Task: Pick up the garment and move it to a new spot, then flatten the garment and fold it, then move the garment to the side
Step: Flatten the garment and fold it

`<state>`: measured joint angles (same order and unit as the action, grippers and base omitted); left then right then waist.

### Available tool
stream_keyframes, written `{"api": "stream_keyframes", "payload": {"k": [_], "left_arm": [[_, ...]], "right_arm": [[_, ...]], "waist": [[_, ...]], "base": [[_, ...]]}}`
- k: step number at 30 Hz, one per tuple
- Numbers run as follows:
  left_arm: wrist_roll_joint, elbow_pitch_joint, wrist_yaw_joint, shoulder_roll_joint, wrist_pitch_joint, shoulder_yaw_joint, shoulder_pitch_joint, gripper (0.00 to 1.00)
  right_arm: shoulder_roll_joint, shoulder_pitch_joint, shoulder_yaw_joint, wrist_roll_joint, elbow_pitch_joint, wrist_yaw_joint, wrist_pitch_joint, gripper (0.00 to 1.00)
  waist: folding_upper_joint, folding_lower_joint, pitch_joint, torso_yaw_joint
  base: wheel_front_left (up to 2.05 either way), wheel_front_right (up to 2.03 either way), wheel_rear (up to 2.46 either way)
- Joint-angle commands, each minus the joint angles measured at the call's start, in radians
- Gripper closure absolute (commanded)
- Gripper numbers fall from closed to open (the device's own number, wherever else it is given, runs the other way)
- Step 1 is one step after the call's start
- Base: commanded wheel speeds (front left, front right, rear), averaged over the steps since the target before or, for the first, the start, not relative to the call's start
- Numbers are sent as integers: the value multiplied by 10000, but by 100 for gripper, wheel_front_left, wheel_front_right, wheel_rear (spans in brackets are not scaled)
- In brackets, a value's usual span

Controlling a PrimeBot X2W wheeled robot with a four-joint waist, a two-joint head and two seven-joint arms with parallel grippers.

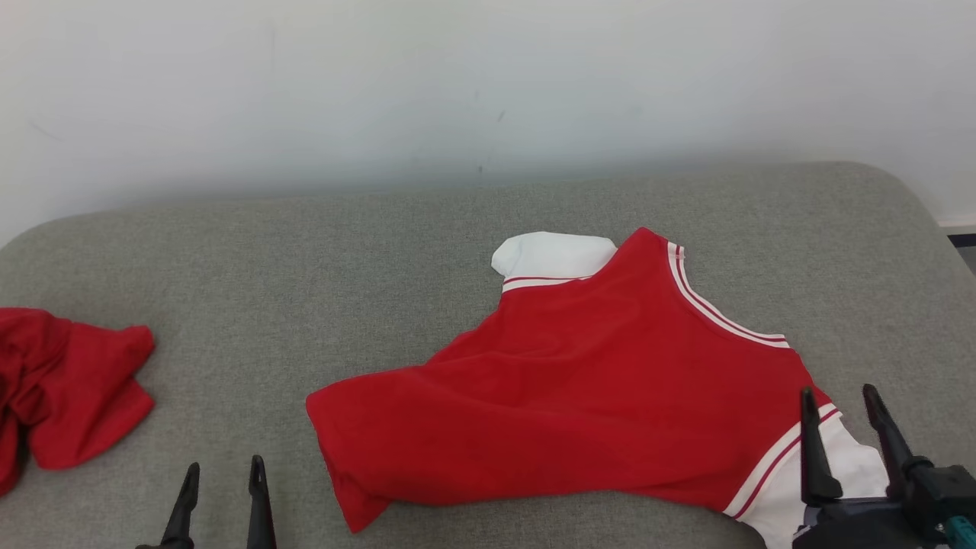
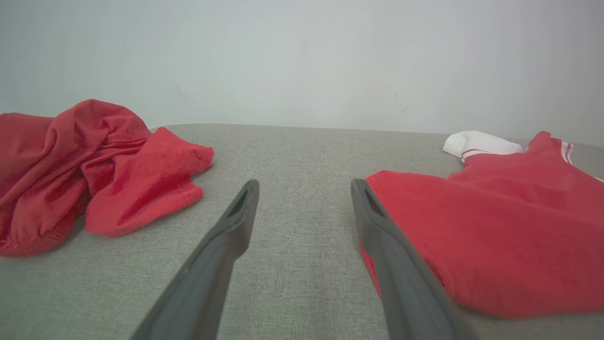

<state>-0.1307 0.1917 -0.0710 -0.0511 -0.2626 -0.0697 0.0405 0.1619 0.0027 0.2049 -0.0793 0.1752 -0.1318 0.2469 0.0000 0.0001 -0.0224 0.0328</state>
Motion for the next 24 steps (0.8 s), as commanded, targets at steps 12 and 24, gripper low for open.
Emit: {"api": "stream_keyframes", "payload": {"k": [12, 24], "left_arm": [[-75, 587, -259, 14, -33, 782, -184, 0], [-448, 2519, -574, 8, -33, 1811, -847, 0]], "right_arm": [[-422, 44, -1977, -608, -289, 24, 193, 0], [-411, -157, -2222, -746, -383, 24, 193, 0]], "waist": [[0, -1, 43, -131], [0, -1, -238, 142]], "base": [[0, 0, 0], [0, 0, 0]]}}
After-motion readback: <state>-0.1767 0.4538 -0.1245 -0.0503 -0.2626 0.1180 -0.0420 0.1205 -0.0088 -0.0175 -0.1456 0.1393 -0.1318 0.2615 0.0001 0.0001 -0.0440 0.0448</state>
